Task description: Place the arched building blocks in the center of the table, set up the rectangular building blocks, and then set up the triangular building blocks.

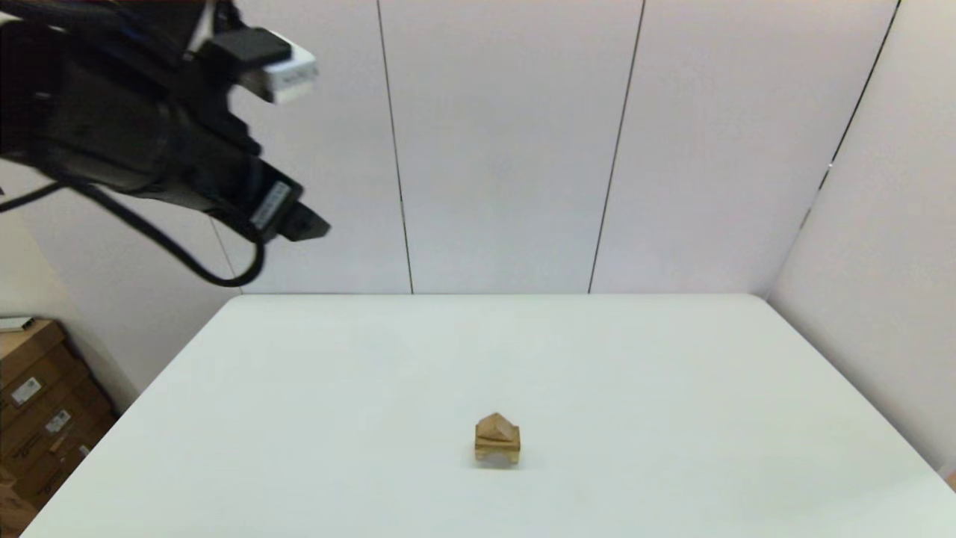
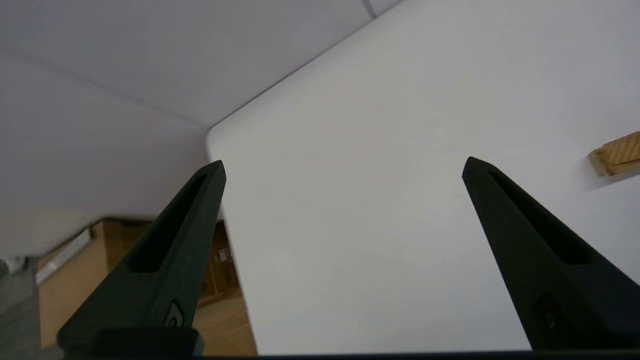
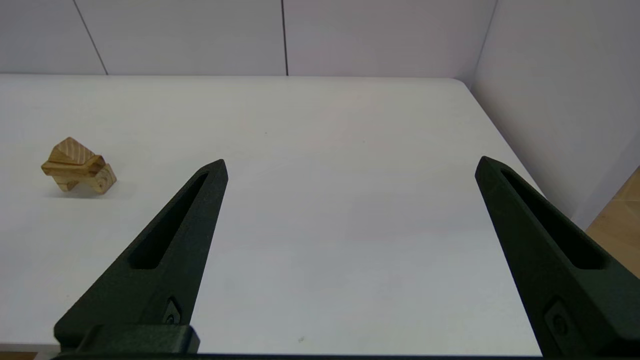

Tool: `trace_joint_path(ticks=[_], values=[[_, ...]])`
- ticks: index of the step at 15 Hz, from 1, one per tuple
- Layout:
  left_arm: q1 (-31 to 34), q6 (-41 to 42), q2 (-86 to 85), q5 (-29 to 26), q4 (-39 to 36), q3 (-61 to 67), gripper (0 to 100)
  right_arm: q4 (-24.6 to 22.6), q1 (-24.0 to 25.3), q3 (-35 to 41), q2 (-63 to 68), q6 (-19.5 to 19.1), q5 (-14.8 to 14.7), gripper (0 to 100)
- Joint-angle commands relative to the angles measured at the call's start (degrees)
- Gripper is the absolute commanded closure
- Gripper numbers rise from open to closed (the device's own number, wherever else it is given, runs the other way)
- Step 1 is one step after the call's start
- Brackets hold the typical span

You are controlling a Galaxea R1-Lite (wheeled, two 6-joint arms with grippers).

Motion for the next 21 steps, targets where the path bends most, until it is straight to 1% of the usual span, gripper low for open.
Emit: trace_joint_path(ticks=[1, 4, 5, 7, 10, 13, 14, 16, 19, 20, 21], values=[[15.49, -0.96, -35.4, 1.74, 2.87, 21.32, 0, -0.01, -0.05, 0.09, 0.07, -0.02, 0.01, 0], [24.37, -1.75, -52.1, 2.0, 7.88, 33.63, 0, -0.01, 0.04, 0.09, -0.01, -0.02, 0.01, 0], [25.69, -1.75, -57.55, 1.91, 8.15, 36.79, 0, -0.01, 0.04, 0.0, -0.01, -0.02, 0.01, 0], [25.86, -1.31, -68.45, 1.65, 8.23, 41.62, 0, -0.01, 0.04, 0.0, -0.01, -0.02, 0.01, 0], [27.01, -1.57, -77.85, 1.39, 9.2, 45.49, 0, -0.01, 0.04, 0.09, -0.01, -0.02, 0.01, 0], [28.24, -1.84, -83.3, 1.47, 15.0, 46.72, 0, -0.01, 0.04, 0.09, -0.01, -0.02, 0.01, 0], [28.24, -1.75, -85.59, 1.56, 15.44, 48.3, 0, -0.01, 0.04, 0.09, -0.01, -0.02, 0.01, 0], [28.41, -1.22, -91.04, 0.33, 15.44, 51.38, 0, -0.01, 0.04, 0.09, -0.01, -0.02, 0.01, 0], [28.41, -4.47, -91.12, -1.51, 15.0, 55.95, 0, -0.01, 0.04, 0.09, -0.01, -0.02, 0.01, 0], [28.41, -4.65, -91.12, -2.48, 13.42, 59.29, 0, -0.01, 0.04, 0.09, -0.01, -0.02, 0.01, 0], [28.41, -4.82, -91.12, -3.8, 9.46, 64.04, 0, -0.01, -0.05, 0.09, -0.01, -0.02, 0.01, 0]])
